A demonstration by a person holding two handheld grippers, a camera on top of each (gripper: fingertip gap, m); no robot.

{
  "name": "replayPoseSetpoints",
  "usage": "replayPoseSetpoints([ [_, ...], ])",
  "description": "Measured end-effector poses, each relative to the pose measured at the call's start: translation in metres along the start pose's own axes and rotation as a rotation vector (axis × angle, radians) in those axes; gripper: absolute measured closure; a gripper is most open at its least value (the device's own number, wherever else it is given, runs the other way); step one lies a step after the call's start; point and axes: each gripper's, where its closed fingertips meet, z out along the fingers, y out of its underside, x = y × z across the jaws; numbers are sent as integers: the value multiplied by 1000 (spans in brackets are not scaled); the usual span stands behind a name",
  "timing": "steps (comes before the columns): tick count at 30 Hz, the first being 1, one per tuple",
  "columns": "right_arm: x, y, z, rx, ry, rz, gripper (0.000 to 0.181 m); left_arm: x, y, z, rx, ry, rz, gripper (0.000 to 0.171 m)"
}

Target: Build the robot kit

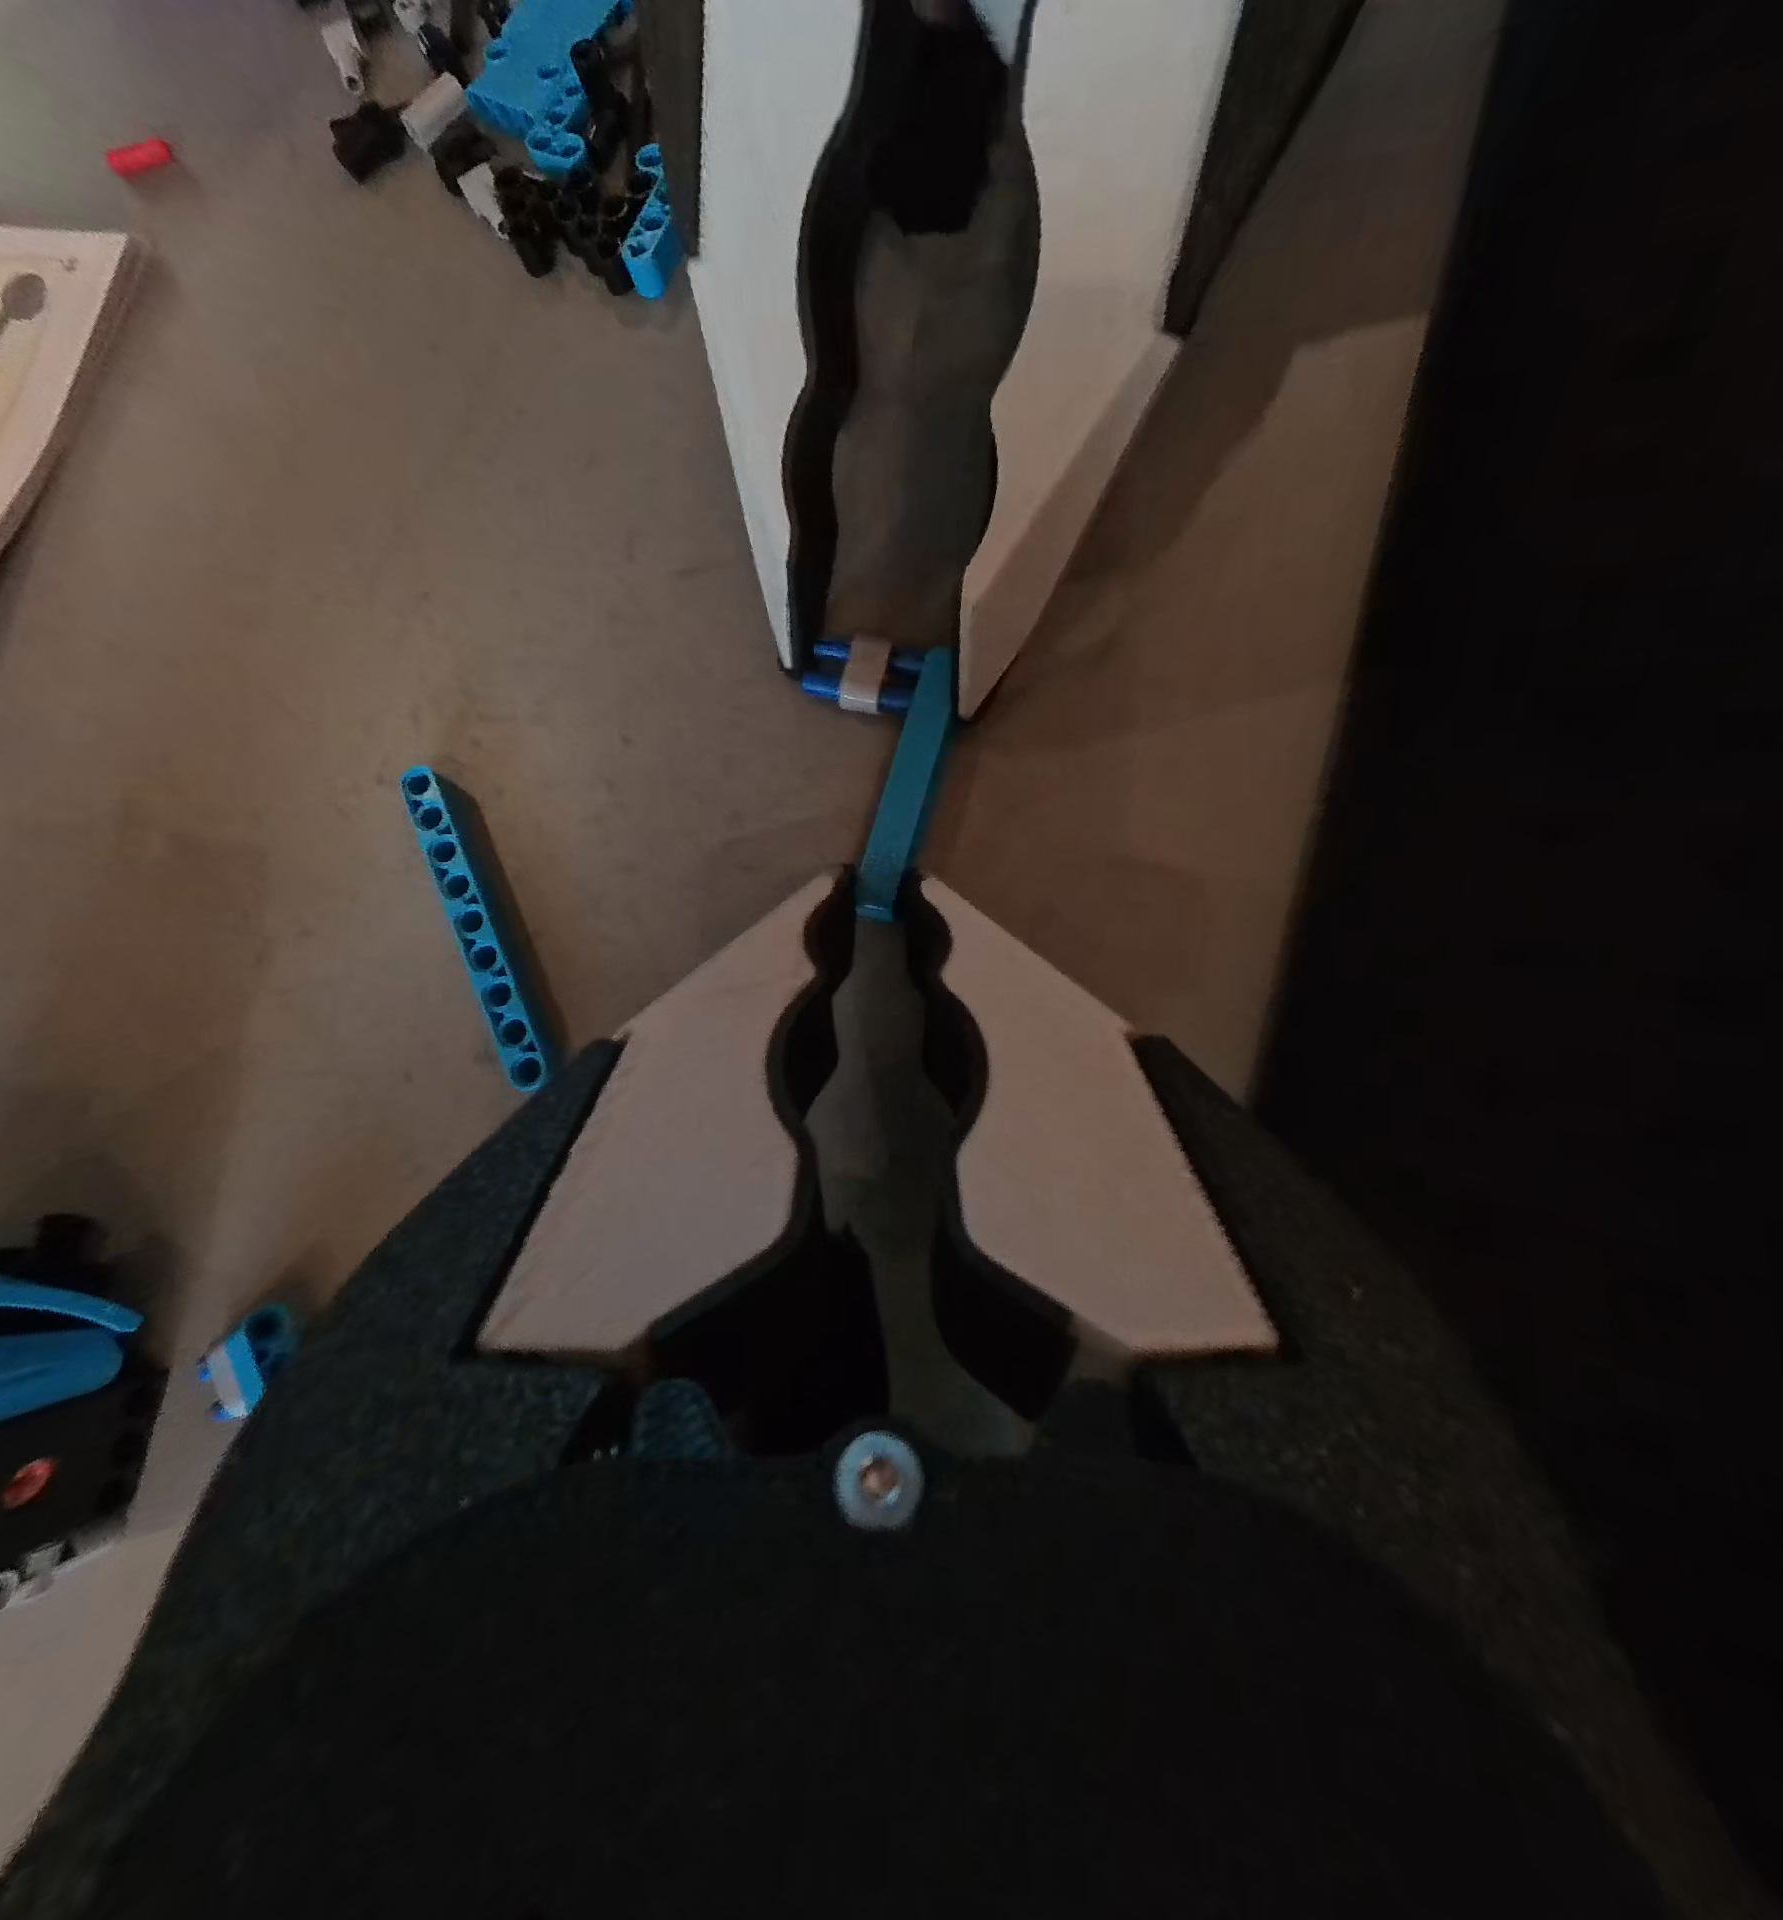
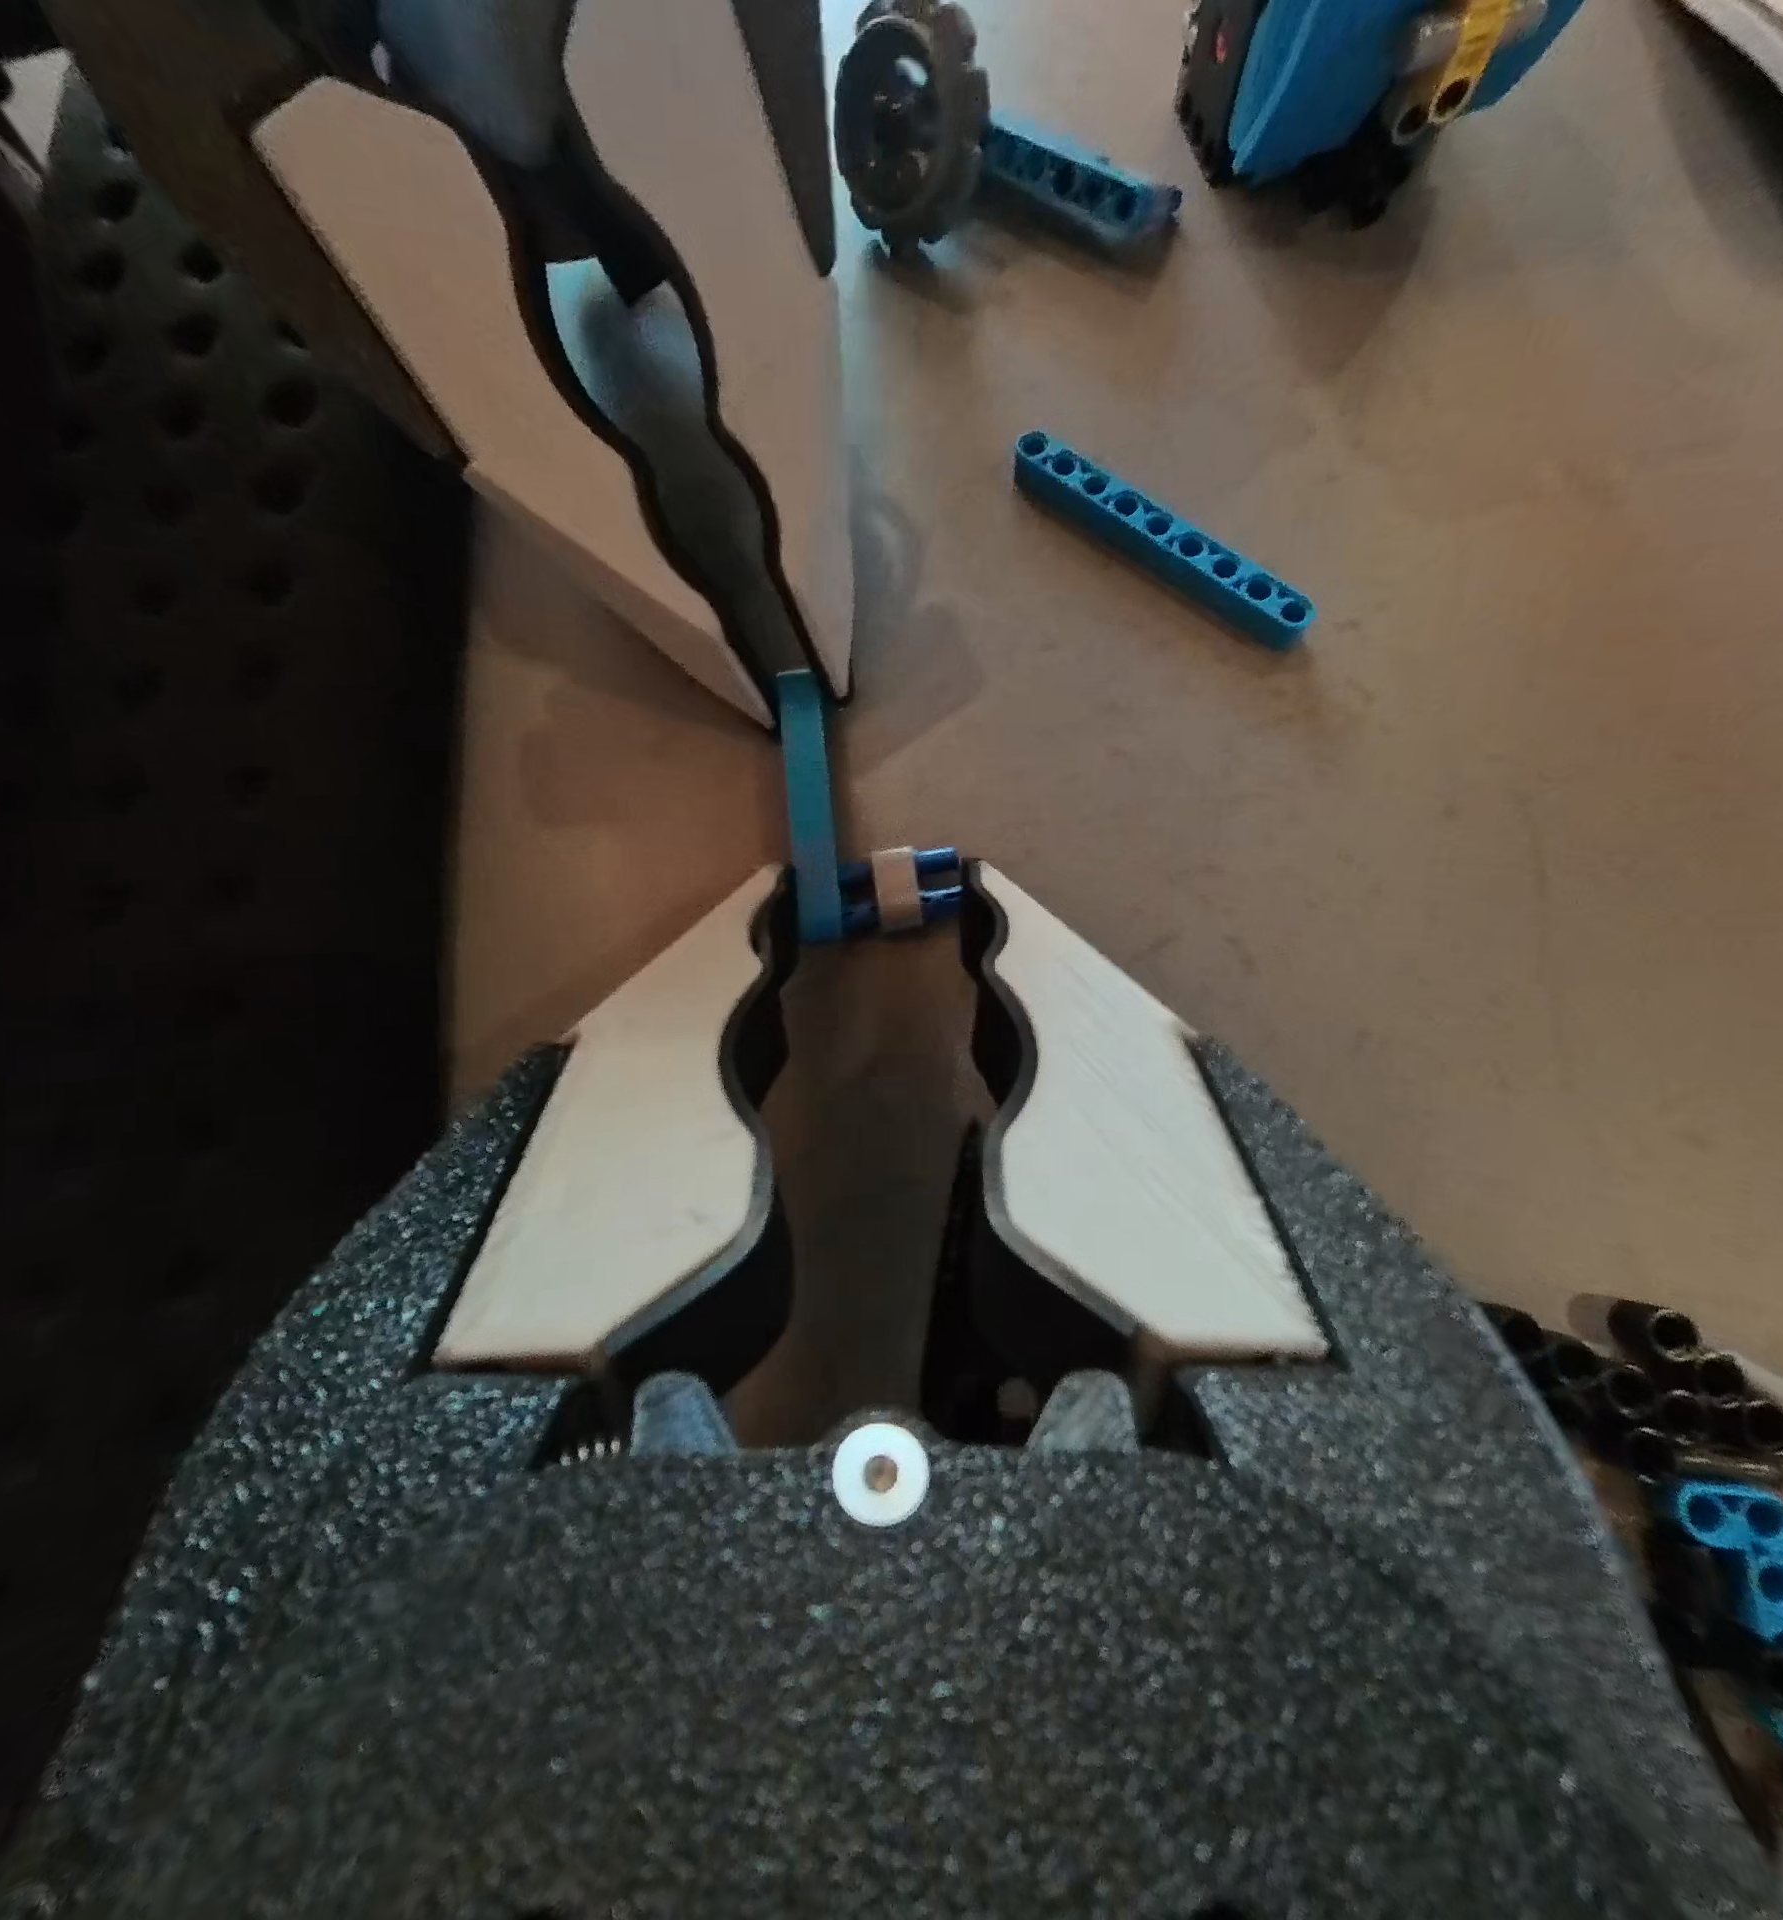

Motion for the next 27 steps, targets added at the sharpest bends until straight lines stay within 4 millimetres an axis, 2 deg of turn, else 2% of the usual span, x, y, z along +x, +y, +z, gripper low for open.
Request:
replayPoseSetpoints([
  [4,0,1,-1,-12,29,-69,147,0,0,-1,-15,-26,53,162],
  [10,-1,1,-1,-8,4,-61,149,0,0,-1,-35,-10,27,162],
  [12,-1,1,0,-7,-3,-68,149,-2,-1,-2,-40,5,3,151],
  [19,0,0,-1,-11,10,-87,147,-2,-19,-9,15,69,-20,148],
  [27,-3,-1,-4,0,8,-98,142,3,-25,9,24,86,35,143],
])
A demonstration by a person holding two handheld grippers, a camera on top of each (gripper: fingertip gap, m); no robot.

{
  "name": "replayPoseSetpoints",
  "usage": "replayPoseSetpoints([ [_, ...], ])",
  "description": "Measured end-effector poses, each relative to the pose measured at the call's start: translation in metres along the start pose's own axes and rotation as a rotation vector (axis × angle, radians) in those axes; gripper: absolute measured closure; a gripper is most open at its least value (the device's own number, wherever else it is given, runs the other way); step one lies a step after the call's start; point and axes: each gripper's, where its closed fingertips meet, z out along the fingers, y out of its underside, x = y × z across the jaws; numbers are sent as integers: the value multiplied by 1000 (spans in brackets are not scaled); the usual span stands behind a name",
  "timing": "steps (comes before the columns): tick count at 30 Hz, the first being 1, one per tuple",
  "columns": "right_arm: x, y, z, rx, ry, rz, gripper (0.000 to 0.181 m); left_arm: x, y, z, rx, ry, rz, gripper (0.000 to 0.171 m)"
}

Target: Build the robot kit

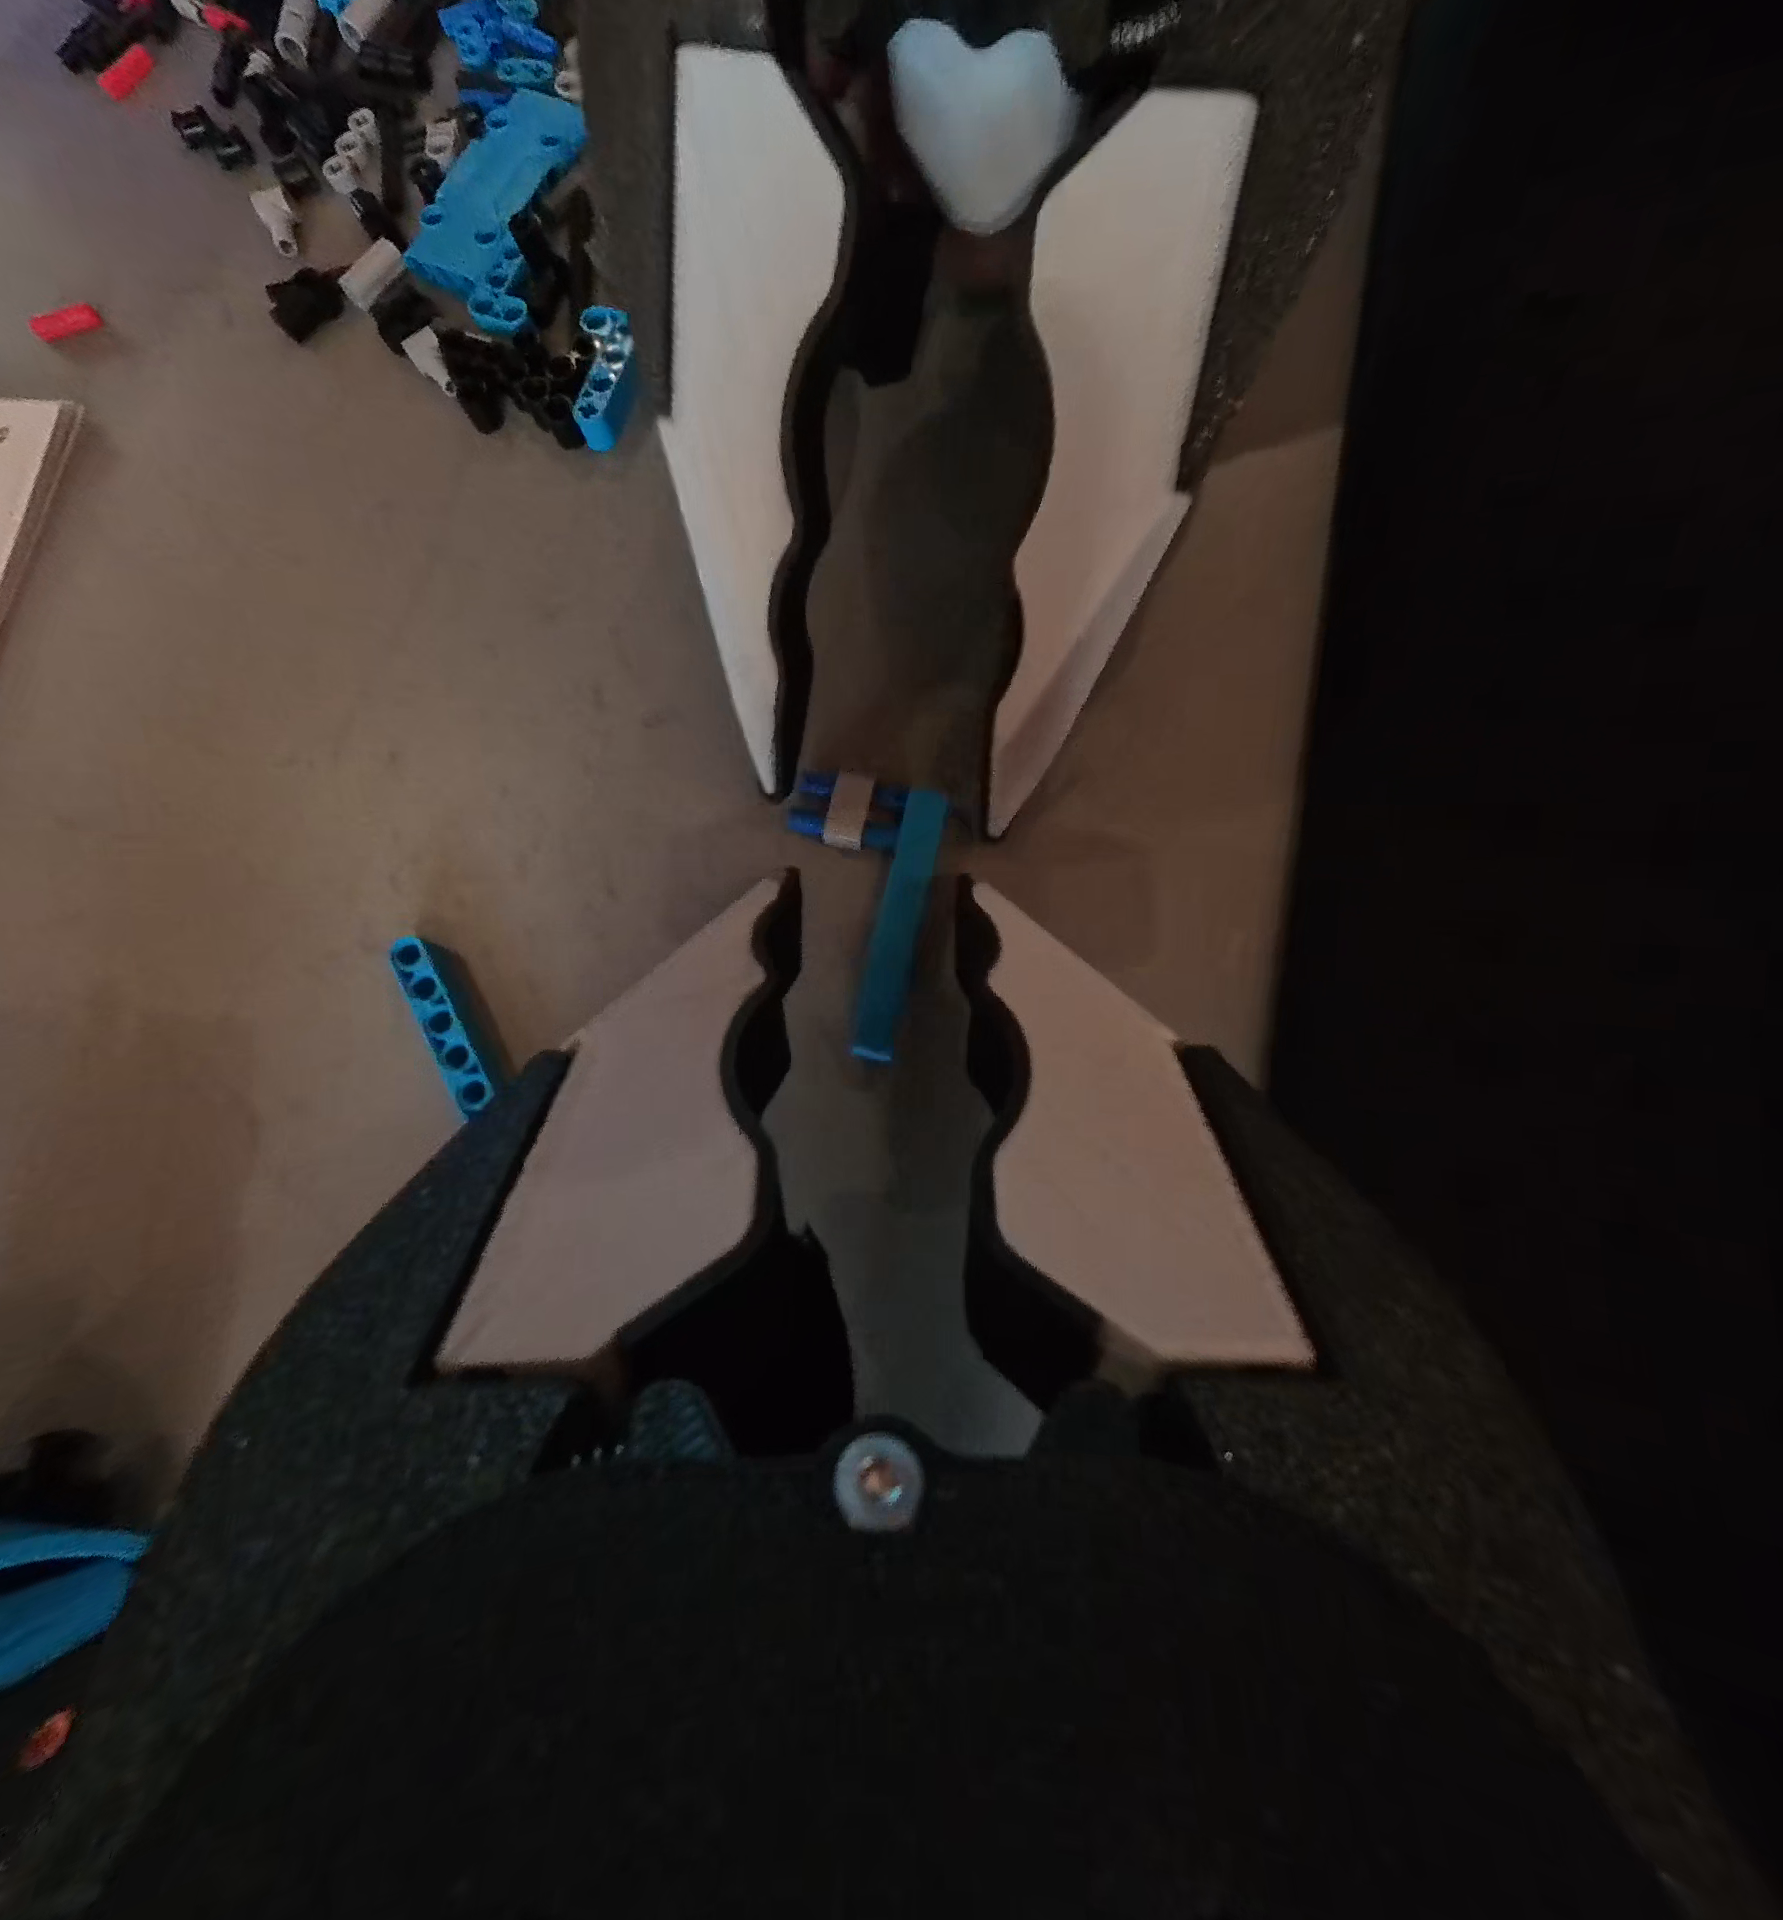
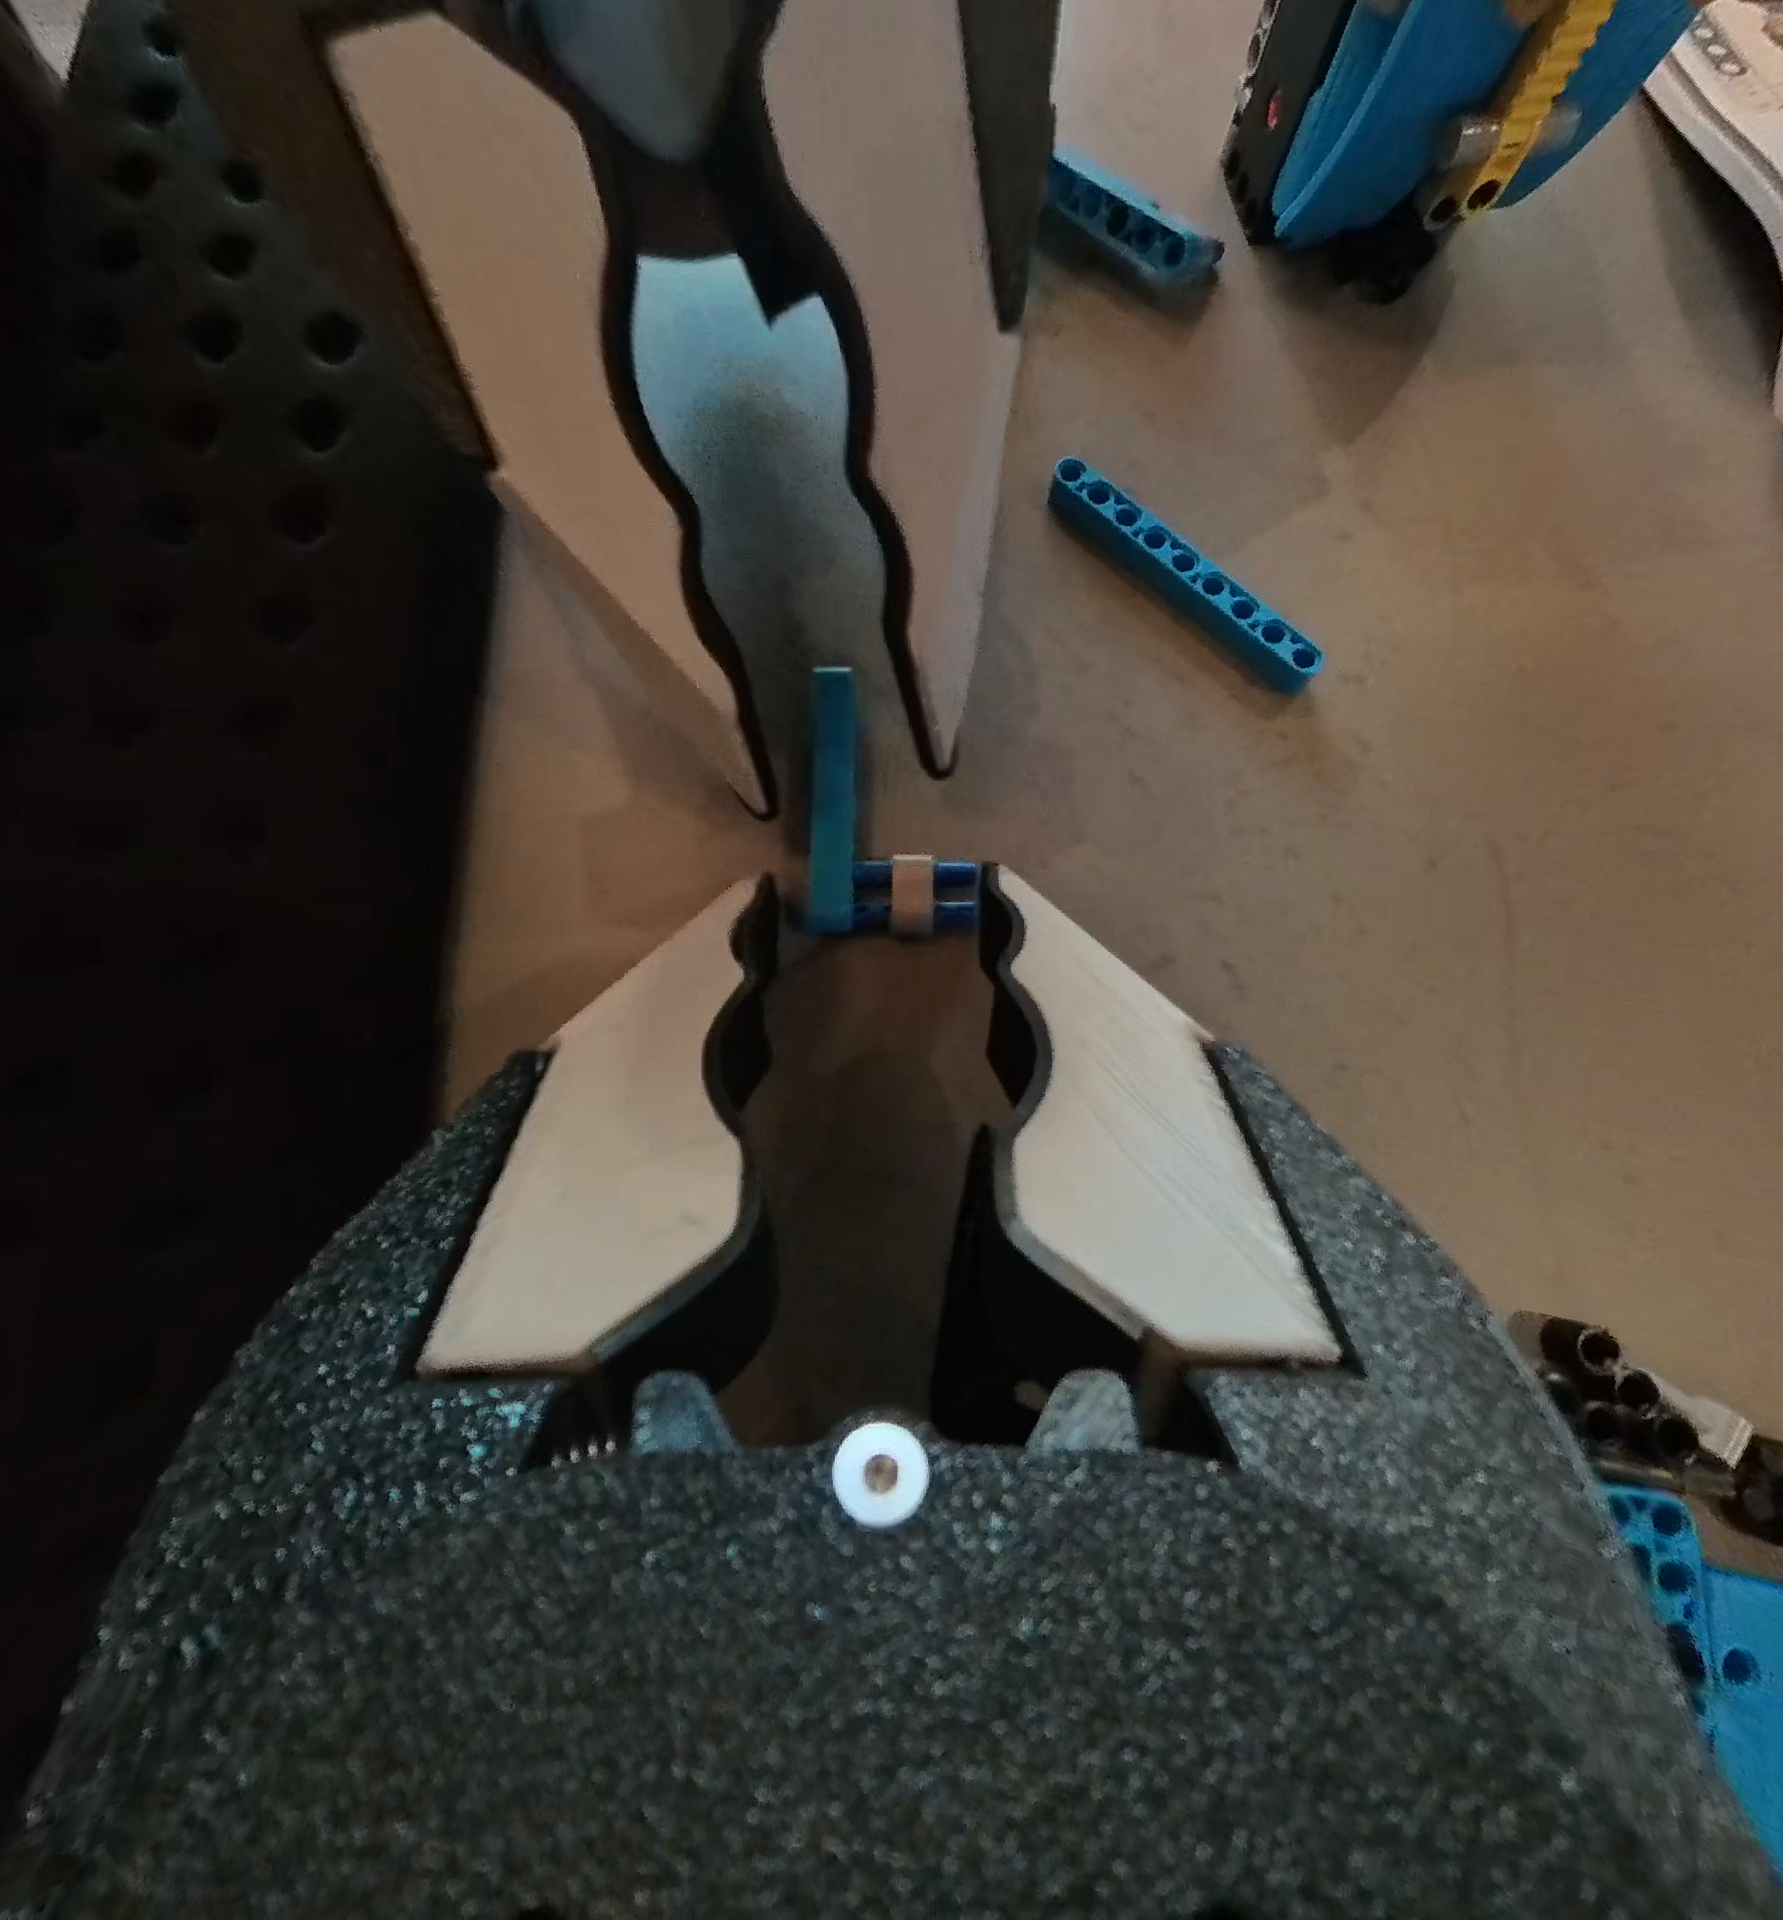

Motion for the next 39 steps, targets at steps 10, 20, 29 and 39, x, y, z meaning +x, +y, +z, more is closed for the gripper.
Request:
replayPoseSetpoints([
  [10,4,6,0,-3,0,34,144,-7,-3,13,18,82,-15,136],
  [20,6,6,-1,4,-27,60,149,-6,-3,17,8,110,-27,139],
  [29,6,7,-1,1,-31,46,150,-5,-4,18,27,126,-11,142],
  [39,4,8,-1,-4,-30,38,156,-4,-4,19,25,97,-8,149],
])
